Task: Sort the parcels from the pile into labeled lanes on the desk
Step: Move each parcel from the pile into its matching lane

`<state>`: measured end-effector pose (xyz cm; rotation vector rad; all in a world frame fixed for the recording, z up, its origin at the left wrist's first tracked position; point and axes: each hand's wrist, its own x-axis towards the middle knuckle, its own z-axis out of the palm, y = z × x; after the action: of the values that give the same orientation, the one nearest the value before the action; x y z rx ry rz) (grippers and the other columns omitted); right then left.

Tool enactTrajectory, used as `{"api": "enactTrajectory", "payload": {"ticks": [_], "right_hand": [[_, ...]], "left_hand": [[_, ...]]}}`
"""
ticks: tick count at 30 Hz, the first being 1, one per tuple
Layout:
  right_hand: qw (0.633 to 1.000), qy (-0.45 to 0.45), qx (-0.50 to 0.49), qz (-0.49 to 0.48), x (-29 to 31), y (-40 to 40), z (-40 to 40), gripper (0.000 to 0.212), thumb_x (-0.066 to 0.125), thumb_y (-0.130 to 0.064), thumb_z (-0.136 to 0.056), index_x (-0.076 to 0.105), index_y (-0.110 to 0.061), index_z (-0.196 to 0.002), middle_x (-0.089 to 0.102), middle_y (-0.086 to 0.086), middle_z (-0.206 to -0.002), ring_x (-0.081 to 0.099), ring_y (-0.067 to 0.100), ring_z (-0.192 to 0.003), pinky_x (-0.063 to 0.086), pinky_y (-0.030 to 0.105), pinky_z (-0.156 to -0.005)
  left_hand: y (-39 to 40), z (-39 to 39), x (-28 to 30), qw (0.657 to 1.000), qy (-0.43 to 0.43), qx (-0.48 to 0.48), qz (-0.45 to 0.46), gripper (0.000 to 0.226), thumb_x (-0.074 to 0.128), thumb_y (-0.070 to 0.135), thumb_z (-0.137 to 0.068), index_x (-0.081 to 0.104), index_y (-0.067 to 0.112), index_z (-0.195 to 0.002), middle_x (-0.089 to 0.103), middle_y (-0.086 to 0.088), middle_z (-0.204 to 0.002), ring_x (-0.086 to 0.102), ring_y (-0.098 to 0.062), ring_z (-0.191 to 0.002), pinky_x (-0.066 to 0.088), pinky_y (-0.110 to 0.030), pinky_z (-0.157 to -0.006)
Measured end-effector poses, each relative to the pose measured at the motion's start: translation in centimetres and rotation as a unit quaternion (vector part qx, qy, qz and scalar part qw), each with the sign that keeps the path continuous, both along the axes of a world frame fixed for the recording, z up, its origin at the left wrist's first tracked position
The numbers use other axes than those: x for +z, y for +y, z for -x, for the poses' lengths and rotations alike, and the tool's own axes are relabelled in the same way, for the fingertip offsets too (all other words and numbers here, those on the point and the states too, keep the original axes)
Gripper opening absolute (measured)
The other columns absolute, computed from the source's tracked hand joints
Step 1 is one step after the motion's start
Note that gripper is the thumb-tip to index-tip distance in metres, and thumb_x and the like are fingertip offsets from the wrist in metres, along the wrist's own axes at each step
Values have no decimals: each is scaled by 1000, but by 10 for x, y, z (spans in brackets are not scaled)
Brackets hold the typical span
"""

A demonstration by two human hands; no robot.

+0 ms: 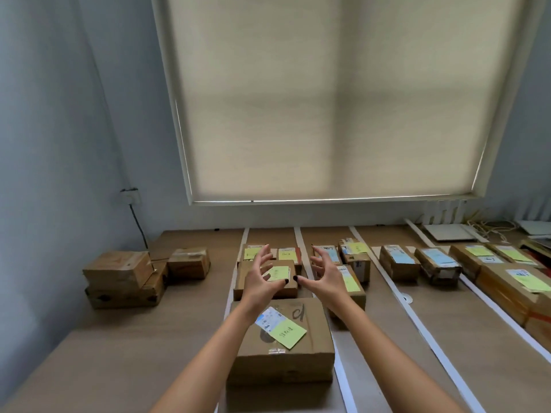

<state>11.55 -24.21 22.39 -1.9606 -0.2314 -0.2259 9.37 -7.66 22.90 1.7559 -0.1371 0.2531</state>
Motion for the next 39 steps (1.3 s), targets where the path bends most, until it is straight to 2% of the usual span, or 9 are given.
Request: {"api": "enactTrajectory", "payload": {"ticks": [3, 7, 13, 17, 23, 31, 35, 39], "right_hand": [[1000, 8, -3, -7, 0, 49, 0, 89, 80, -23, -71, 28, -24, -143, 46, 9, -140, 45, 22, -127, 41, 27, -94], [999, 18, -2, -32, -2, 105, 1, 90, 80, -23, -72, 27, -28, -144, 43, 9, -142, 44, 23, -128, 43, 28, -93], [999, 16, 30, -8, -5, 166, -1, 96, 84, -27, -66, 27, -31, -143, 44, 6, -142, 44, 20, -128, 44, 36, -102], [997, 24, 70, 9, -3, 198, -19, 102, 86, -28, -62, 25, -32, -143, 40, 8, -145, 40, 24, -133, 41, 40, -104], [994, 47, 101, -17, -17, 264, -38, 101, 85, -26, -64, 25, -32, -144, 39, 10, -145, 40, 25, -131, 40, 34, -99], [987, 93, 132, -14, -40, 380, -81, 96, 83, -22, -66, 26, -31, -143, 39, 9, -144, 42, 23, -130, 42, 37, -104], [979, 133, 153, 17, -64, 450, -117, 98, 84, -17, -65, 26, -30, -144, 36, 6, -147, 35, 22, -135, 35, 38, -109], [975, 147, 159, 45, -82, 508, -161, 104, 85, -19, -63, 23, -29, -146, 33, 2, -149, 31, 20, -137, 31, 39, -111]], "left_hand": [[54, -7, 6, 1000, -1, -9, -13, 86, 72, 0, -74, 29, 25, -144, 45, -4, -137, 46, -15, -123, 43, -16, -91], [115, -14, 6, 1000, -2, 2, -8, 81, 71, 1, -76, 31, 27, -142, 45, -2, -136, 45, -17, -125, 42, -13, -86], [159, -12, -4, 1000, 15, -5, -4, 83, 73, -1, -73, 33, 27, -140, 46, 8, -125, 46, -16, -123, 42, -28, -100], [190, -10, 2, 999, 24, 16, -23, 84, 72, -2, -75, 32, 26, -142, 42, -5, -141, 42, -22, -131, 41, -30, -102], [269, -17, -1, 996, 38, 66, -51, 82, 70, -4, -76, 31, 24, -143, 40, -8, -144, 41, -25, -131, 40, -42, -106], [402, -54, -41, 992, 74, 98, -36, 85, 71, -4, -74, 32, 29, -142, 44, -6, -142, 44, -21, -129, 39, -40, -108], [472, -93, -62, 987, 108, 110, -46, 91, 75, -2, -71, 30, 30, -143, 42, -4, -143, 41, -21, -131, 37, -37, -108], [539, -136, -76, 982, 109, 131, -77, 90, 78, -2, -67, 35, 30, -140, 46, -1, -139, 42, -15, -128, 33, -29, -108]]}}
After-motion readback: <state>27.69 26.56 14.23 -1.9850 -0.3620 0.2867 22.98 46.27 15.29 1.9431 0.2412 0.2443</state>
